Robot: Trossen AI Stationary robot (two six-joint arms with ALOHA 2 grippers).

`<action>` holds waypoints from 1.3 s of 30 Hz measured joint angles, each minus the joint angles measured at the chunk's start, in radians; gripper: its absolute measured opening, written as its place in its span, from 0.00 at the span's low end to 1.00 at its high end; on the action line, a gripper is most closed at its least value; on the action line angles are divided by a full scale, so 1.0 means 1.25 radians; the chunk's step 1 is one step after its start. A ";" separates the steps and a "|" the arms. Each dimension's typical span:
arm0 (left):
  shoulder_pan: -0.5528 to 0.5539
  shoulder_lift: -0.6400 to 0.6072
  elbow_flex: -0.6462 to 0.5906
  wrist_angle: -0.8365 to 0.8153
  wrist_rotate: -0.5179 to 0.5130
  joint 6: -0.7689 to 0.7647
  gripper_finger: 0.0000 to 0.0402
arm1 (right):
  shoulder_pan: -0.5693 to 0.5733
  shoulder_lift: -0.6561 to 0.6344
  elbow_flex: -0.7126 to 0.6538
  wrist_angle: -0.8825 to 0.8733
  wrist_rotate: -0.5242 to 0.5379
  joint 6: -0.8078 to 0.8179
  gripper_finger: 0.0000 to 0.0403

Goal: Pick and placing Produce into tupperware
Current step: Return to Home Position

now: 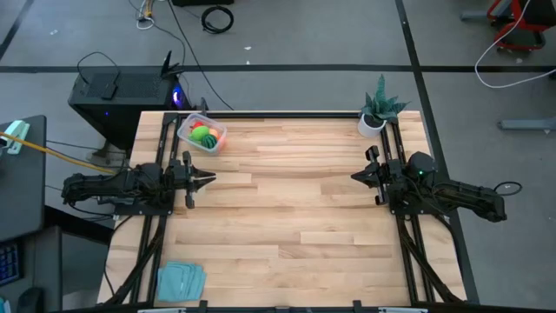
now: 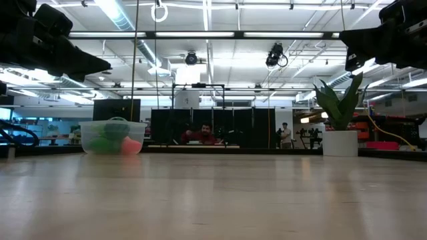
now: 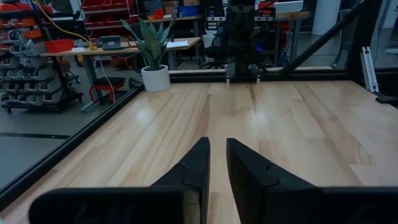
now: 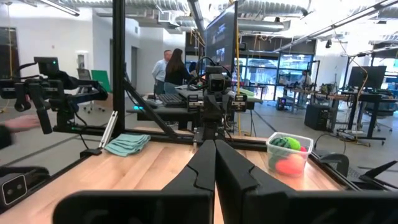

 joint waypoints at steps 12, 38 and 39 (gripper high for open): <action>0.000 0.000 0.000 0.000 0.000 0.000 0.15 | 0.000 0.000 0.000 0.000 0.000 0.000 0.03; 0.000 0.000 0.000 0.000 0.000 0.000 0.16 | 0.000 0.000 0.000 0.000 0.000 0.000 0.03; 0.000 0.000 0.000 0.000 0.000 0.000 0.15 | 0.000 0.000 0.000 0.000 0.000 0.000 0.03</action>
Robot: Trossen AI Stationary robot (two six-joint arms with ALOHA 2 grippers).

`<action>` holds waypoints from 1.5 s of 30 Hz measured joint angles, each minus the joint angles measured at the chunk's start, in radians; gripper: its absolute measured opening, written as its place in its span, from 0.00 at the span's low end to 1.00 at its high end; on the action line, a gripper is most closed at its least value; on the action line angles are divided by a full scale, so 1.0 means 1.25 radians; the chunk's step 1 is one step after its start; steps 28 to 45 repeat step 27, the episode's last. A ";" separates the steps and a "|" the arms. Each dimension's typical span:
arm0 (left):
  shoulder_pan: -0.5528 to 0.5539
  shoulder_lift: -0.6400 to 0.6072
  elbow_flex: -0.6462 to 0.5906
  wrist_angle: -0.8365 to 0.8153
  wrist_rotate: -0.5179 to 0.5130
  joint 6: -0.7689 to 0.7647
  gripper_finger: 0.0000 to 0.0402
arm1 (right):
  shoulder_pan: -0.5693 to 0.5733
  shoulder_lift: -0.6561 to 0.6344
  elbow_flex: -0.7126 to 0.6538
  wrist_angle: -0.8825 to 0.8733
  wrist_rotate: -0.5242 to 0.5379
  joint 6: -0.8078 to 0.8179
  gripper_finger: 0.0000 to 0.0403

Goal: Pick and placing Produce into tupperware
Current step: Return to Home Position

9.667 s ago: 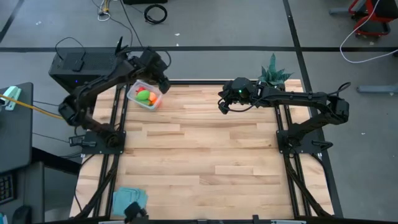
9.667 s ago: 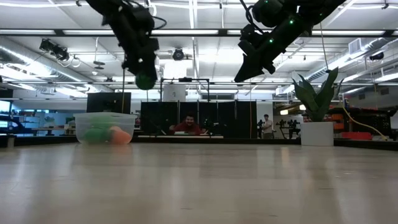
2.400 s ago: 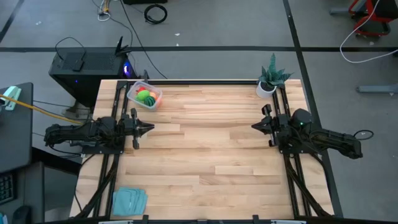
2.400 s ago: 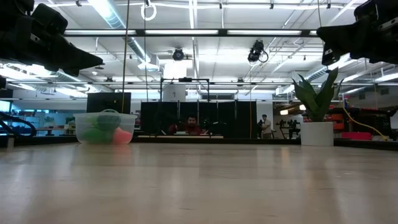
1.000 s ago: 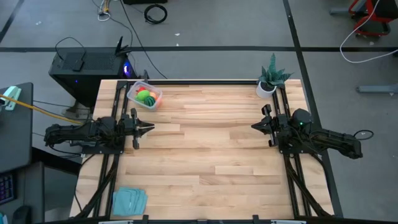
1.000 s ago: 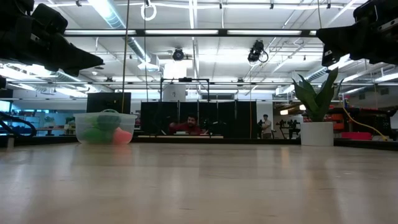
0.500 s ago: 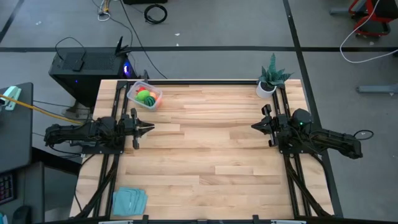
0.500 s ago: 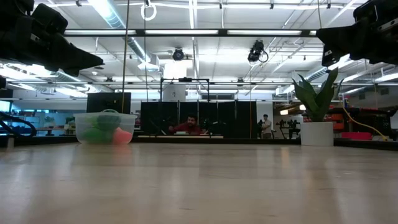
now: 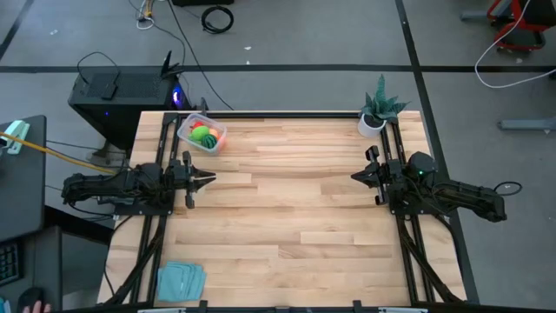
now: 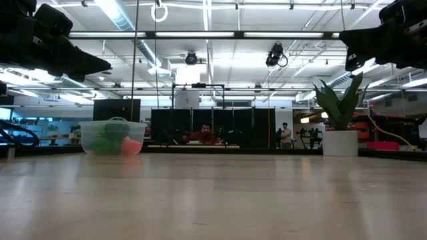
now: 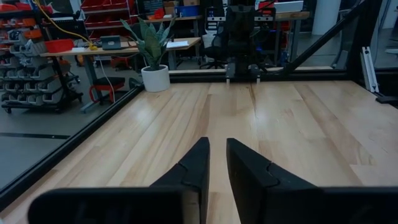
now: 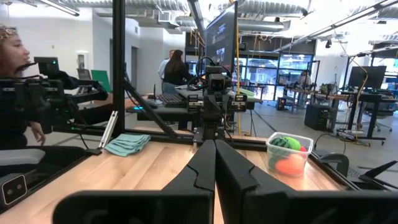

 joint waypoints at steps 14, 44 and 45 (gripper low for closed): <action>0.000 0.000 0.000 0.000 0.000 0.000 0.14 | 0.000 0.000 0.000 0.000 0.000 0.000 0.03; 0.000 0.000 0.000 0.000 0.000 0.000 0.13 | 0.000 0.000 0.000 0.000 0.000 0.000 0.03; 0.000 0.000 0.000 0.000 0.000 0.000 0.13 | 0.000 0.000 0.000 0.000 0.000 0.000 0.03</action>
